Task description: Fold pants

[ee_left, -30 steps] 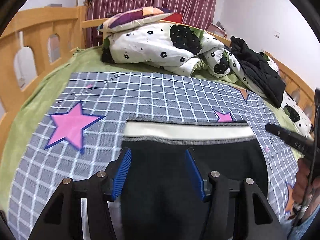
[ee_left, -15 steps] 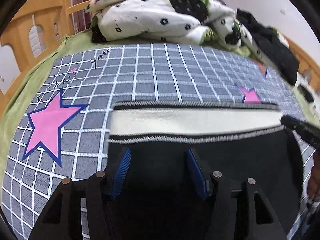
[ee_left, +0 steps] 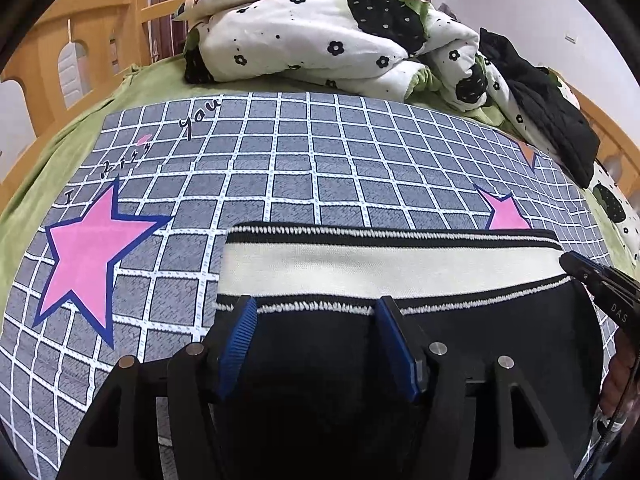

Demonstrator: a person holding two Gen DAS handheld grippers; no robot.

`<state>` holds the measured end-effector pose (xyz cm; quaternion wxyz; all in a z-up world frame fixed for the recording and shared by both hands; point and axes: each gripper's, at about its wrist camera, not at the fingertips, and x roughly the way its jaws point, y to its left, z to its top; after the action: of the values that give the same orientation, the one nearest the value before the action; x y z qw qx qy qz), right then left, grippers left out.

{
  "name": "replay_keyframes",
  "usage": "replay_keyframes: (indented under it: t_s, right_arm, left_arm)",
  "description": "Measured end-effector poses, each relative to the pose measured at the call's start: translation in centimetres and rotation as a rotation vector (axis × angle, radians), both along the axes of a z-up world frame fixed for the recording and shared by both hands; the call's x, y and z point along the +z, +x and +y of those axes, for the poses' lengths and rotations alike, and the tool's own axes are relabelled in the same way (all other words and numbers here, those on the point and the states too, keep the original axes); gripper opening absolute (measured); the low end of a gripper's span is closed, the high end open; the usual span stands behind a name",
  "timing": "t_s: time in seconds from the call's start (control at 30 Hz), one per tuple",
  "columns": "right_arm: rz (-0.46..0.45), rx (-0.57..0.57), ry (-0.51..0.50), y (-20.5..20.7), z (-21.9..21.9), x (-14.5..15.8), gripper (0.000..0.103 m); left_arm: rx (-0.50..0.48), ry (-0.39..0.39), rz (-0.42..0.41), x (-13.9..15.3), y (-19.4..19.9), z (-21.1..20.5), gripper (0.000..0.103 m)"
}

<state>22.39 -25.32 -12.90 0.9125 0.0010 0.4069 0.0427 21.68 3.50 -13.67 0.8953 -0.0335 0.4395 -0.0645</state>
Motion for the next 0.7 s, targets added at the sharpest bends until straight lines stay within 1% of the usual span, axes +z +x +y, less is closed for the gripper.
replay_keyframes:
  t_s: [0.17, 0.2, 0.23, 0.27, 0.37, 0.47, 0.6, 0.7]
  right_arm:
    - [0.006, 0.004, -0.002, -1.0, -0.1, 0.6, 0.017]
    - [0.01, 0.002, 0.003, -1.3, -0.2, 0.7, 0.021]
    - [0.015, -0.001, 0.009, -1.8, -0.4, 1.0, 0.028]
    - [0.023, 0.002, 0.016, -2.2, -0.6, 1.1, 0.031]
    - [0.051, 0.005, 0.03, -3.9, -1.0, 0.9, 0.031]
    - [0.071, -0.004, 0.028, -5.4, -1.1, 0.8, 0.031]
    - [0.093, -0.027, 0.04, -7.1, -1.1, 0.7, 0.031]
    - [0.098, -0.034, 0.043, -8.7, -1.2, 0.8, 0.032]
  left_arm:
    - [-0.025, 0.038, 0.016, 0.1, -1.7, -0.1, 0.059]
    - [-0.03, 0.052, 0.021, 0.1, -2.3, -0.2, 0.059]
    - [-0.034, 0.064, 0.028, 0.1, -3.0, -0.3, 0.059]
    - [-0.035, 0.071, 0.034, 0.1, -3.5, -0.4, 0.059]
    - [-0.02, 0.086, 0.06, -0.2, -5.1, -0.5, 0.06]
    - [-0.007, 0.098, 0.057, -0.1, -6.6, -0.6, 0.06]
    - [-0.005, 0.055, 0.075, 0.4, -9.1, -0.1, 0.06]
    - [0.0, 0.062, 0.087, 0.4, -11.2, 0.3, 0.06]
